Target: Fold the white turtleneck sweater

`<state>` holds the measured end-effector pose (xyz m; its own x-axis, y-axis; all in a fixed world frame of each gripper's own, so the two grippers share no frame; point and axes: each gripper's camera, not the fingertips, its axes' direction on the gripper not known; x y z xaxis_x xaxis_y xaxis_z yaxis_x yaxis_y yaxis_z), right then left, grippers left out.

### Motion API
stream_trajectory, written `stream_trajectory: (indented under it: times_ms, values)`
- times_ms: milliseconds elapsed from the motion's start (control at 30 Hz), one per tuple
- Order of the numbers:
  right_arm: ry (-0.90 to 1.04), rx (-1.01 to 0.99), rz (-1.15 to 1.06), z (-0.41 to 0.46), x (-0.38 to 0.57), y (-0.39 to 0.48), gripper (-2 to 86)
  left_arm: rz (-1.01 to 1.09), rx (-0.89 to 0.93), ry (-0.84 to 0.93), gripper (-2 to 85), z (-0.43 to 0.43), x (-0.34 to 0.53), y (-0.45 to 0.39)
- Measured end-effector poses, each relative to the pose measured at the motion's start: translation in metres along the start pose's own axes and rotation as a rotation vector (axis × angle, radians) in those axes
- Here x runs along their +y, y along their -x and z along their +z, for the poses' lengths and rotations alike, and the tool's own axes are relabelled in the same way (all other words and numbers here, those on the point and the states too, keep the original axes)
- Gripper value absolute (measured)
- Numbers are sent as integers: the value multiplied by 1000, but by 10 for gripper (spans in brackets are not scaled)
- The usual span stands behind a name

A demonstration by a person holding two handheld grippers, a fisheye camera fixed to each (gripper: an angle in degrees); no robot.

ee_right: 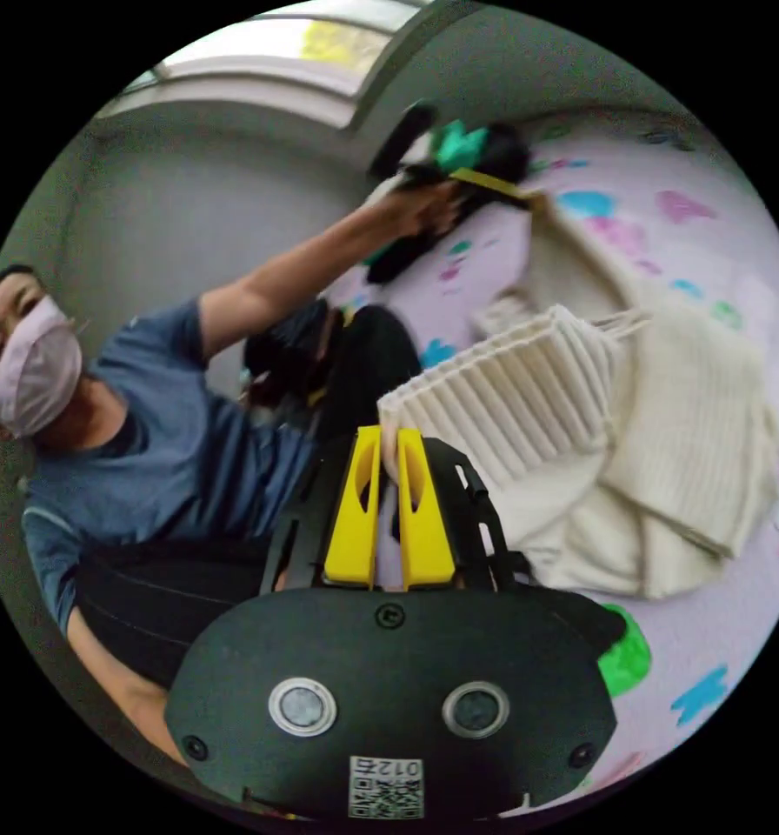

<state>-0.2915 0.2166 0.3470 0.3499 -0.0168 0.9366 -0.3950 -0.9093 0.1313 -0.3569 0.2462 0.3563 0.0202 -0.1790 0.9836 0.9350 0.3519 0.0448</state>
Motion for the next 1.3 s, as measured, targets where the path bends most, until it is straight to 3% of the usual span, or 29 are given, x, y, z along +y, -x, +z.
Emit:
stream_trajectory:
  times_ms: [67, 167, 300, 367, 433, 533, 667, 767, 967, 1067, 1133, 1167, 1200, 1300]
  values:
    - [100, -57, -35, 23, -8, 5, 44, -84, 34, 38, 9, 9, -1, 23]
    - [145, 42, -26, 19, -9, -1, 56, -151, 81, 49, 7, 14, 2, 42]
    - [-185, 409, 290, -67, 13, -44, 57, -125, 54, 40, 6, 8, 0, 44]
    - [-257, 568, 377, -94, 21, -54, 62, -118, 39, 45, 6, 7, -2, 44]
    - [-261, 707, 460, -109, 19, -65, 77, -125, 36, 48, 6, 6, -3, 45]
    - [-243, 727, 506, -111, 7, -80, 86, -130, 27, 50, 7, 5, -3, 47]
    - [-69, 826, 566, -100, -12, -97, 52, -107, -12, -19, 8, -11, 8, 44]
    - [-36, 815, 521, -100, -28, -86, 23, -97, -91, -119, 8, -34, 25, 38]
    - [-143, 509, 430, -137, -75, -66, 4, -40, -51, -190, 7, -53, 46, 26]
    - [-471, 483, 432, -194, -93, -54, -3, -42, -12, -162, 8, -48, 43, 21]
    - [-894, 504, 444, -244, -79, -36, -7, 1, 1, -141, 10, -44, 41, 9]
    - [-958, 493, 448, -252, -75, -34, -8, 58, -5, -126, 12, -40, 40, -5]
    - [-984, 489, 451, -262, -74, -33, -8, 91, -11, -119, 14, -38, 40, -14]
    - [-747, 592, 436, -252, -81, -39, -9, 303, -54, -83, 24, -19, 39, -74]
